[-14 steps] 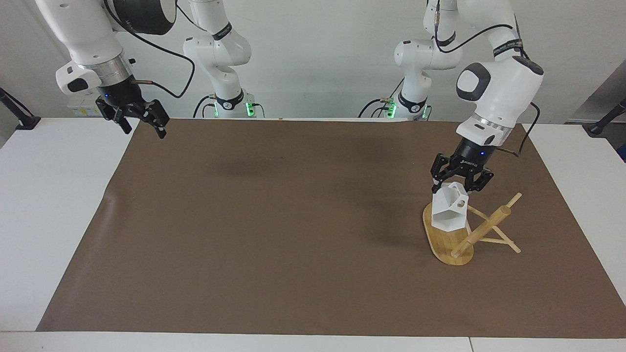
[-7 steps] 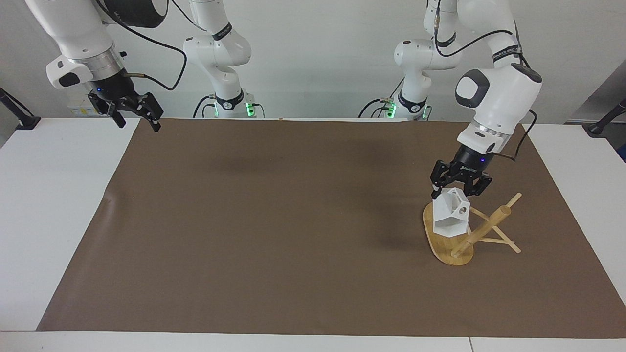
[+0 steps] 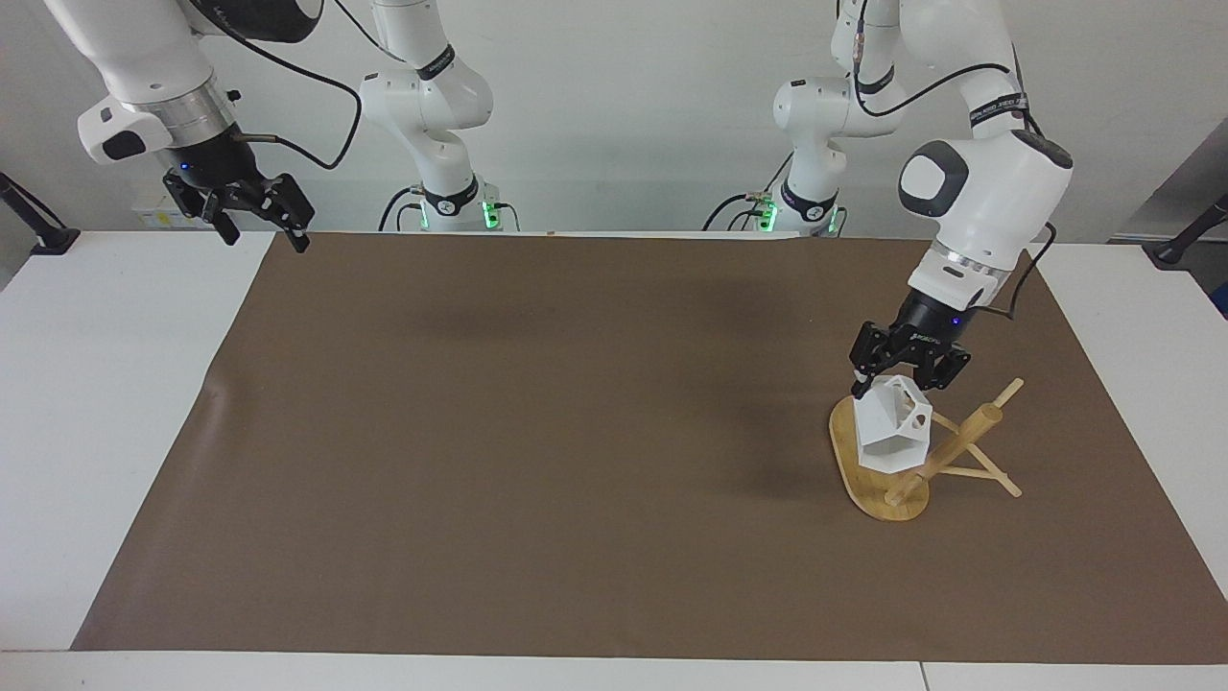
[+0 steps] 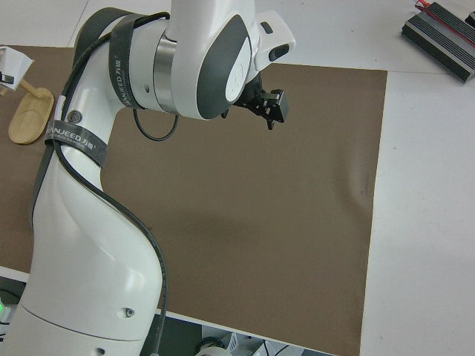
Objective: Hang cup on rack
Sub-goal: 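Lower the cup handle onto the peg with the left gripper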
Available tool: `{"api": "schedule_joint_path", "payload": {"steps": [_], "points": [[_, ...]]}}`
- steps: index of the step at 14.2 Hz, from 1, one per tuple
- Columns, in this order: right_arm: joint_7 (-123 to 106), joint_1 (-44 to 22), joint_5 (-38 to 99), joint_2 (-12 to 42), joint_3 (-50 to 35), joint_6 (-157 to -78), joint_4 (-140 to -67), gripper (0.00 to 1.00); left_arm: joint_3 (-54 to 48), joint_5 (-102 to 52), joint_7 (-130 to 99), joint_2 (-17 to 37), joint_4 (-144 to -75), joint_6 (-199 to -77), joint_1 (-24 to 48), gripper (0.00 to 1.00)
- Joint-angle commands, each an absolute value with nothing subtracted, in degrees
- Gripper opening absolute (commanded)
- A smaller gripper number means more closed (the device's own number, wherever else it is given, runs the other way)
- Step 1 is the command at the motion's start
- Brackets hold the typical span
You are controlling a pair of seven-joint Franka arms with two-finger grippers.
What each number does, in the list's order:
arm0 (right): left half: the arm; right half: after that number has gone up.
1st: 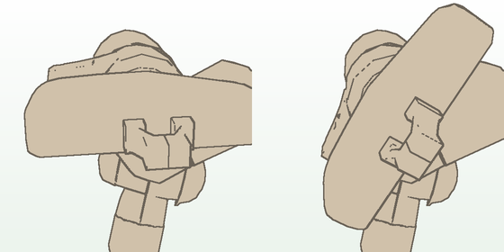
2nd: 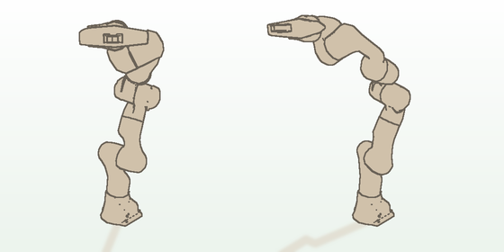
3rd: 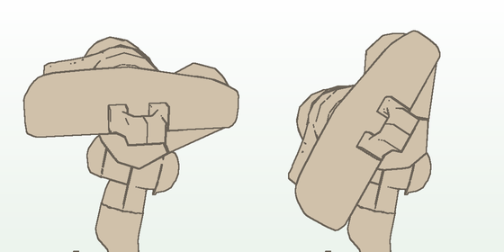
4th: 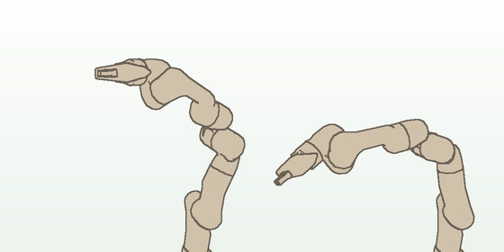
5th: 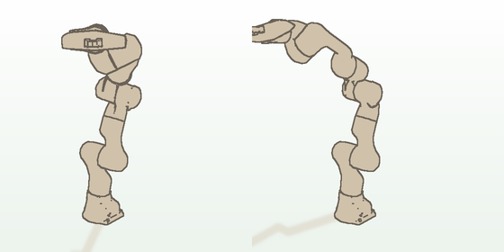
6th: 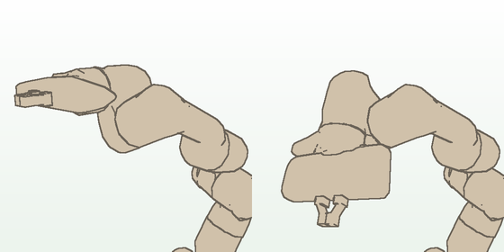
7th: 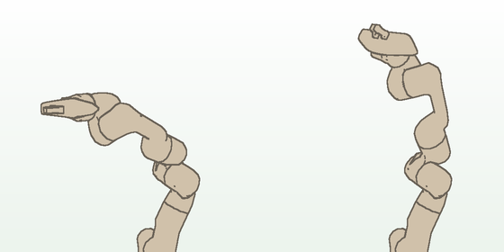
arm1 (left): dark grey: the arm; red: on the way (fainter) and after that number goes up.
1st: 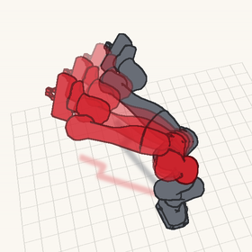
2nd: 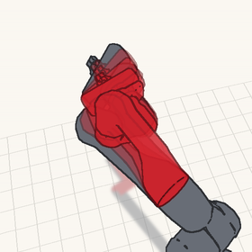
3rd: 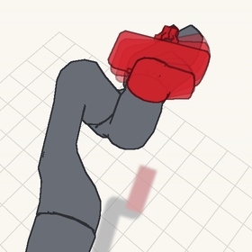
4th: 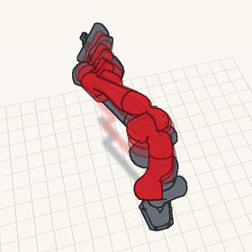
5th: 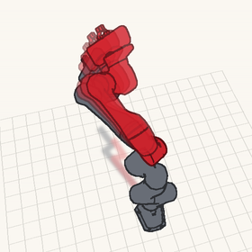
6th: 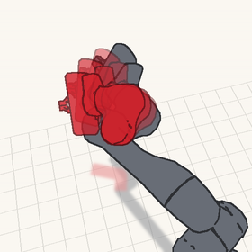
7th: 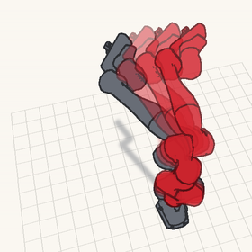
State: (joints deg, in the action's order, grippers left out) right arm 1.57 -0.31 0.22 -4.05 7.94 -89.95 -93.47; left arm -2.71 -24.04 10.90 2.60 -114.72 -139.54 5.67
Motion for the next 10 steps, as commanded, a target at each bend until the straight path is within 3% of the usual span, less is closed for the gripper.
{"api": "schedule_joint_path", "payload": {"steps": [1,10], "points": [[0.7,0.1,0.1,-3.8,7.9,-88.9,-93.0,1.00,-2.9,-28.0,10.5,4.2,-113.0,-138.1,4.5,0.00],[0.7,0.0,0.1,-3.8,7.7,-88.9,-93.0,1.00,-2.9,-33.6,10.8,4.2,-113.5,-136.8,2.8,0.00]]}}
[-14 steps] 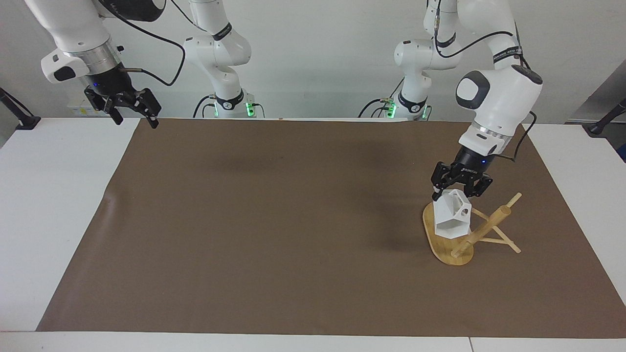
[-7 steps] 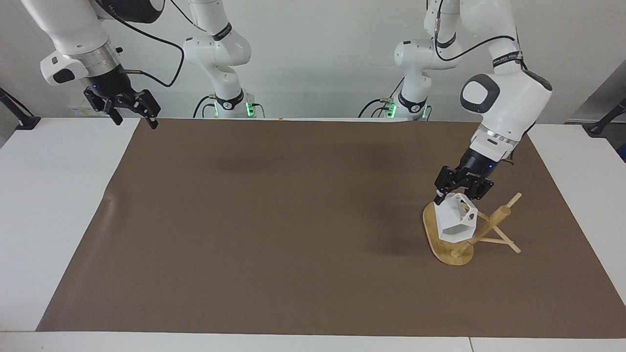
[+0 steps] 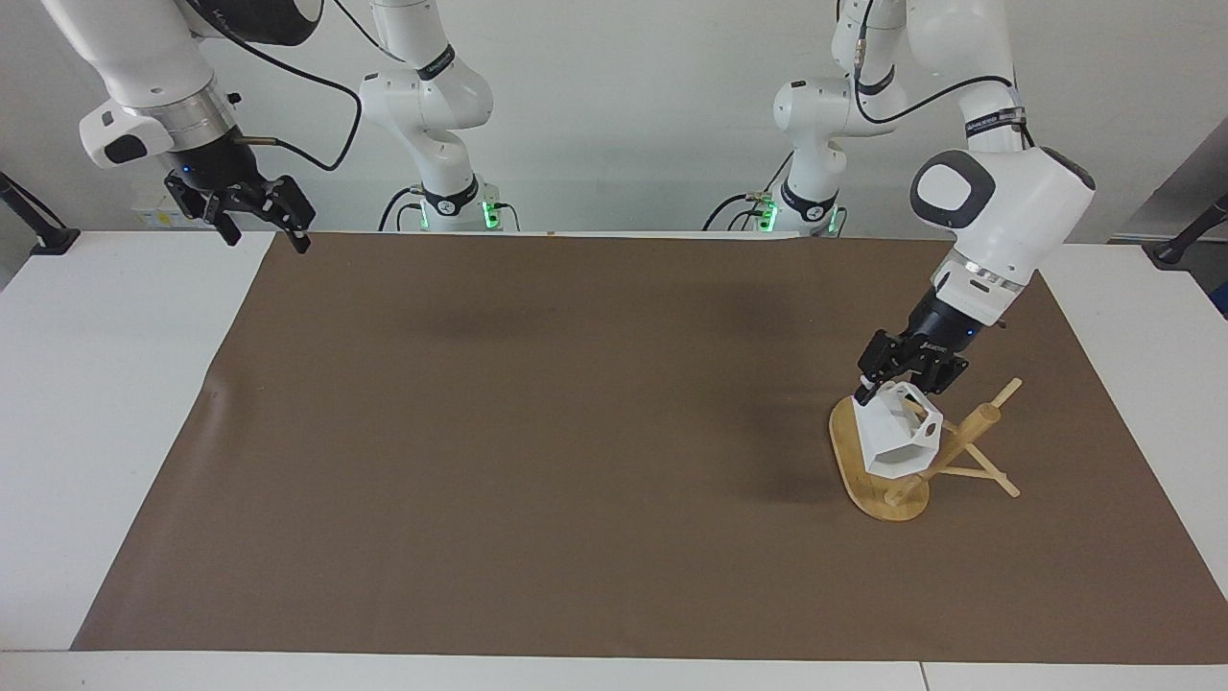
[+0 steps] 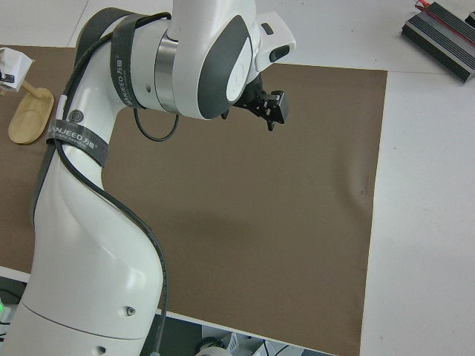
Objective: Hang cup on rack
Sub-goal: 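Lower the cup handle onto the peg with the left gripper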
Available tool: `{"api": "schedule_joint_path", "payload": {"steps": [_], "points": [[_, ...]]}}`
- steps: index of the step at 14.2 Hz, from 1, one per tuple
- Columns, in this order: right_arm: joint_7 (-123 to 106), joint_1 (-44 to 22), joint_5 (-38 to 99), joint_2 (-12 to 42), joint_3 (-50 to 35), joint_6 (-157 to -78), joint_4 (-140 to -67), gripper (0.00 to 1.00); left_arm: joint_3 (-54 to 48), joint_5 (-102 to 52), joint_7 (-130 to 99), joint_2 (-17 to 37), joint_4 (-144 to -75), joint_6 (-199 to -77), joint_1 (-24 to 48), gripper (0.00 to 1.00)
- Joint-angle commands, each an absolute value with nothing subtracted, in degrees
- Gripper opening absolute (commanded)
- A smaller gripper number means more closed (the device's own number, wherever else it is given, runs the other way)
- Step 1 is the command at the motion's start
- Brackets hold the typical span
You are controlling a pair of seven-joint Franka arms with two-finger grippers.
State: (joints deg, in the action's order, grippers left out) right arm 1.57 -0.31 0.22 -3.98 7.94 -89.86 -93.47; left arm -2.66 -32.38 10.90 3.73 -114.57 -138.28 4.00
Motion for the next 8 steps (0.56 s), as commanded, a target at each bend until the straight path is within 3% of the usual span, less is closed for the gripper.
{"api": "schedule_joint_path", "payload": {"steps": [1,8], "points": [[0.7,0.1,0.1,-3.8,7.7,-88.9,-93.0,1.00,-2.9,-33.8,10.8,4.2,-113.6,-136.8,2.6,0.00],[0.7,0.1,0.1,-3.8,7.7,-88.9,-92.9,1.00,-2.9,-34.4,10.6,4.1,-113.8,-137.0,2.4,0.00]]}}
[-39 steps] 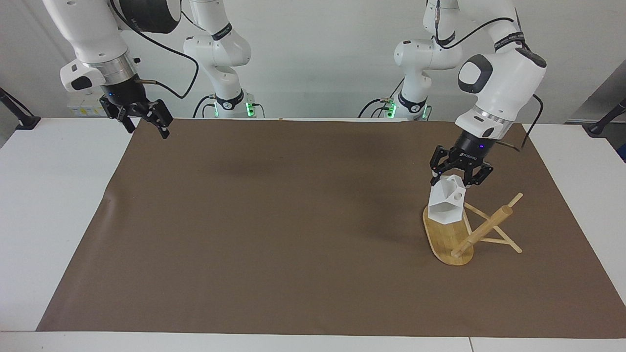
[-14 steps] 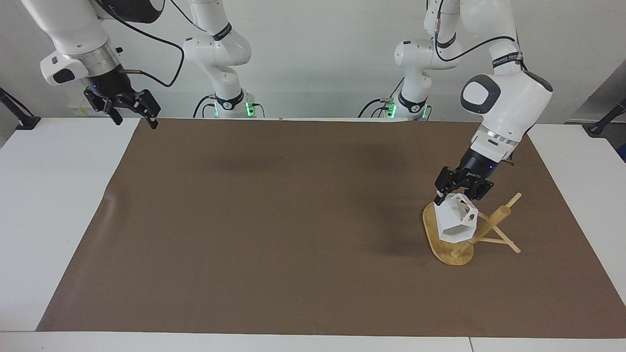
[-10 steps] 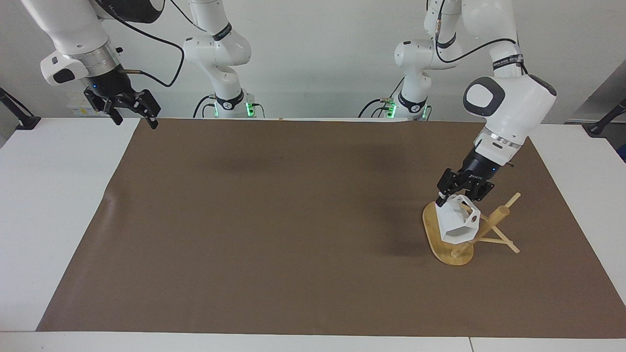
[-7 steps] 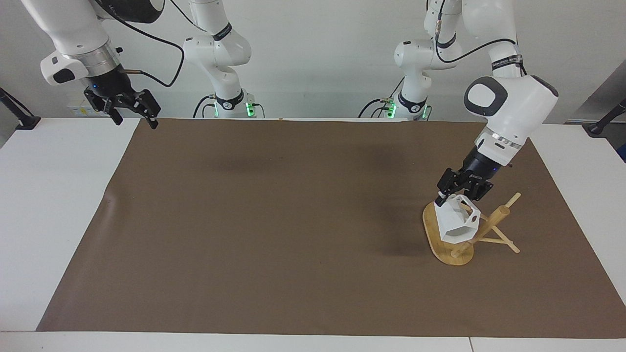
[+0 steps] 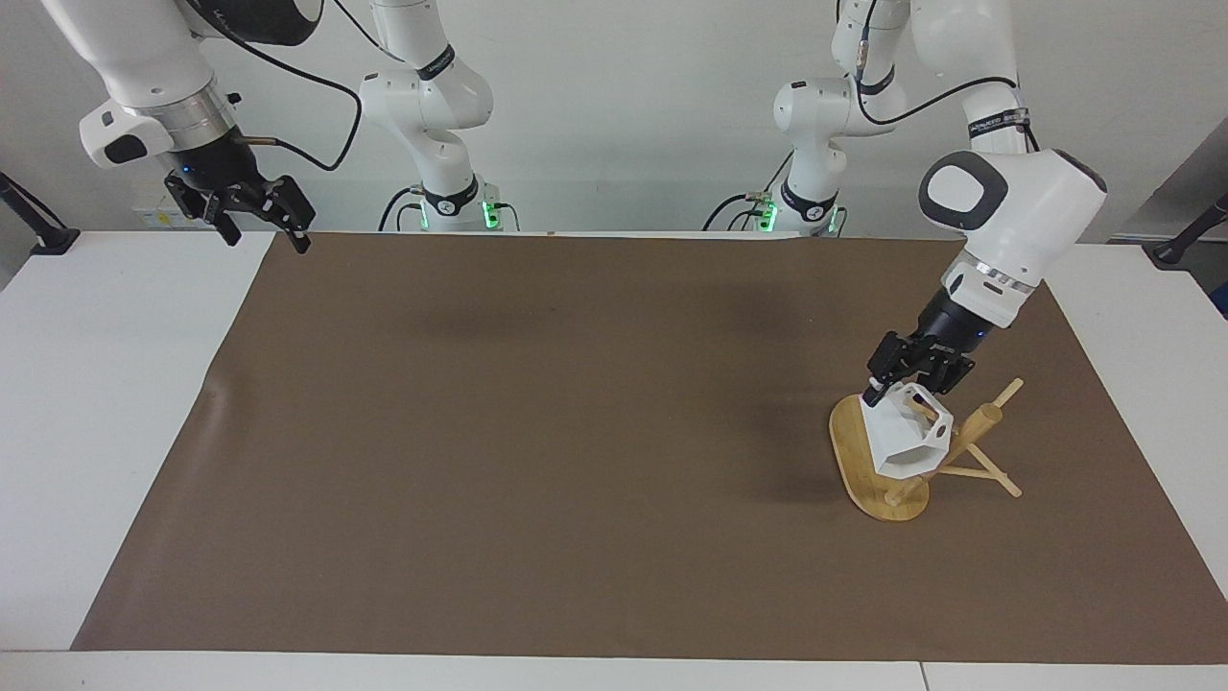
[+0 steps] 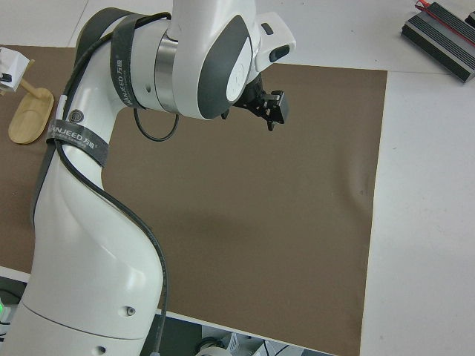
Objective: Hang cup on rack
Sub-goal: 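Lower the cup handle onto the peg with the left gripper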
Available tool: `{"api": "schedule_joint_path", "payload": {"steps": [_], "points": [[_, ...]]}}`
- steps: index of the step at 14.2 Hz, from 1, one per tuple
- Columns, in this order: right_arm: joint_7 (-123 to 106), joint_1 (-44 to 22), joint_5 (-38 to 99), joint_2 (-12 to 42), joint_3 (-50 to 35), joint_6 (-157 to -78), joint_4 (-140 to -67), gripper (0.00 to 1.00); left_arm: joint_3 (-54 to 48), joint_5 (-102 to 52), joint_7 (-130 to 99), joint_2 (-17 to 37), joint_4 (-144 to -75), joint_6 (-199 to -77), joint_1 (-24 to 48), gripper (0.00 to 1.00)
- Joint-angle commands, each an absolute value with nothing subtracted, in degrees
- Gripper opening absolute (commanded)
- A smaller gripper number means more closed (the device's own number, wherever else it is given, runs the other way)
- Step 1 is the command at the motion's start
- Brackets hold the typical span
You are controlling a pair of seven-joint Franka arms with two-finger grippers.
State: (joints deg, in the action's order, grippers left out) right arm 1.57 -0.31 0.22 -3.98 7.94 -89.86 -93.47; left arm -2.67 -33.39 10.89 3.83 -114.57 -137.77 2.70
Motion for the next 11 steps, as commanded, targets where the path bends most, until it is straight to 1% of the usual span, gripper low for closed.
{"api": "schedule_joint_path", "payload": {"steps": [1,2,3,4,8,11], "points": [[0.7,0.1,0.1,-3.8,7.7,-88.9,-93.0,1.00,-2.9,-34.4,10.6,4.2,-113.8,-137.0,2.4,0.00],[0.7,0.1,0.1,-3.8,7.8,-88.9,-92.9,1.00,-2.8,-34.4,10.5,4.2,-113.7,-137.0,2.4,0.00],[0.7,0.1,0.1,-3.8,7.7,-88.9,-92.9,1.00,-2.8,-34.4,10.5,4.3,-113.6,-137.1,2.4,0.29],[0.7,0.1,0.1,-3.8,7.7,-88.9,-93.0,1.00,-2.7,-34.1,11.0,4.4,-113.5,-137.4,2.6,0.99],[0.7,0.0,0.1,-3.8,7.8,-88.9,-93.0,1.00,-2.6,-33.2,11.0,4.9,-111.5,-136.7,2.3,1.00],[0.7,0.1,0.1,-3.9,7.7,-88.9,-93.0,1.00,-2.5,-28.5,10.9,5.5,-108.4,-133.2,2.0,1.00]]}}
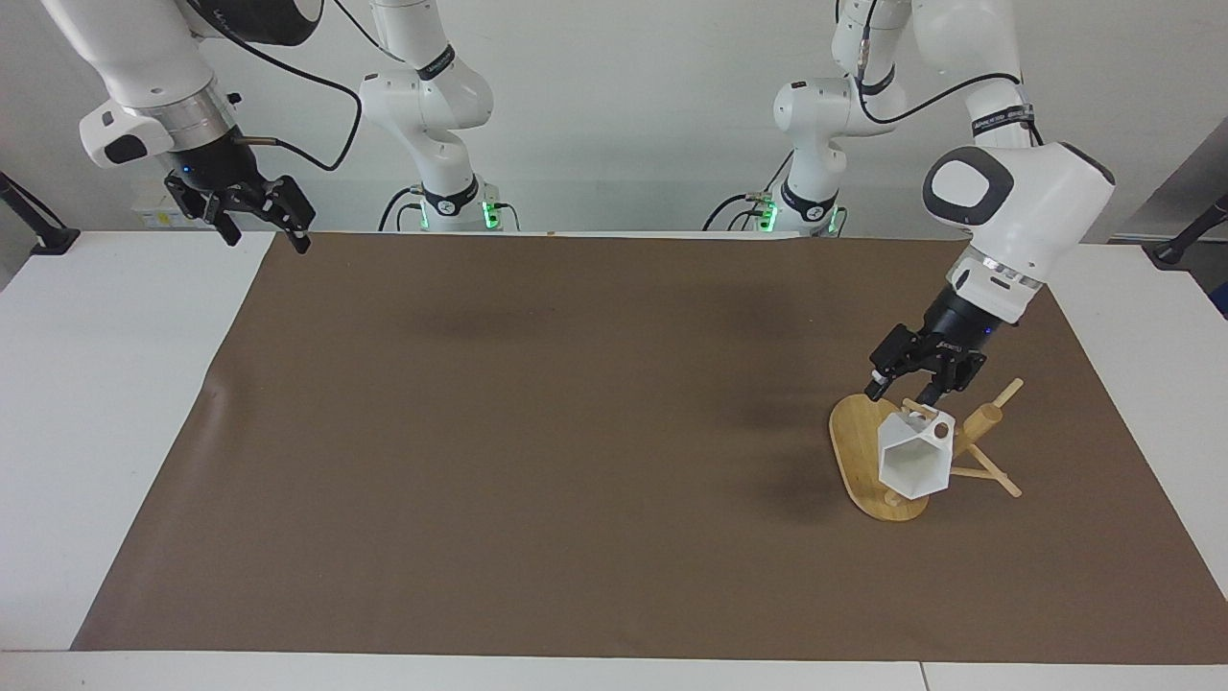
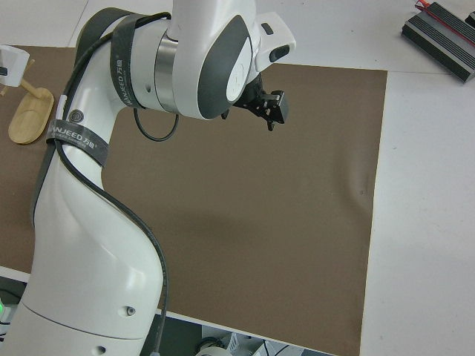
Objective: Hang cup on rack
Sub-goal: 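Lower the cup handle onto the peg with the left gripper, then open the left gripper and withdraw it from the cup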
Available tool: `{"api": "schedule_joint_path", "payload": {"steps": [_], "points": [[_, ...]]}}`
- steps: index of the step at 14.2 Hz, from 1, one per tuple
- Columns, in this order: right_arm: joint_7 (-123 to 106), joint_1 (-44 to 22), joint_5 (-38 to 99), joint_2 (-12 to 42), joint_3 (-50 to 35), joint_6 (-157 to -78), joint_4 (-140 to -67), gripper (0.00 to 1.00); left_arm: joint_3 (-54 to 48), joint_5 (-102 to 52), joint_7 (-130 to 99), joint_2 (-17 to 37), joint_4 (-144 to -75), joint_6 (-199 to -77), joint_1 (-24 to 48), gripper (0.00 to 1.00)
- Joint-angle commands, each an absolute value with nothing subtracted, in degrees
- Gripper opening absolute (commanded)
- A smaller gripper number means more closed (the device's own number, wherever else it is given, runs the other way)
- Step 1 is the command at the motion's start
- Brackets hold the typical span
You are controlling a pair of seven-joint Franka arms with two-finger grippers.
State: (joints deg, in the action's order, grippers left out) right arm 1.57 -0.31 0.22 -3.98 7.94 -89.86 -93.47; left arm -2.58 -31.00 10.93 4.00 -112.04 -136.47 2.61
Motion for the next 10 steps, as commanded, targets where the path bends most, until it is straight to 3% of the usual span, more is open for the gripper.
{"api": "schedule_joint_path", "payload": {"steps": [1,10], "points": [[0.7,0.1,0.1,-3.9,7.8,-88.9,-93.0,1.00,-2.2,-26.6,10.8,5.5,-107.2,-130.9,2.0,1.00],[0.7,0.1,0.1,-3.8,7.7,-88.9,-92.9,1.00,-1.5,-10.3,10.9,-1.2,-105.9,-116.0,1.4,1.00]]}}
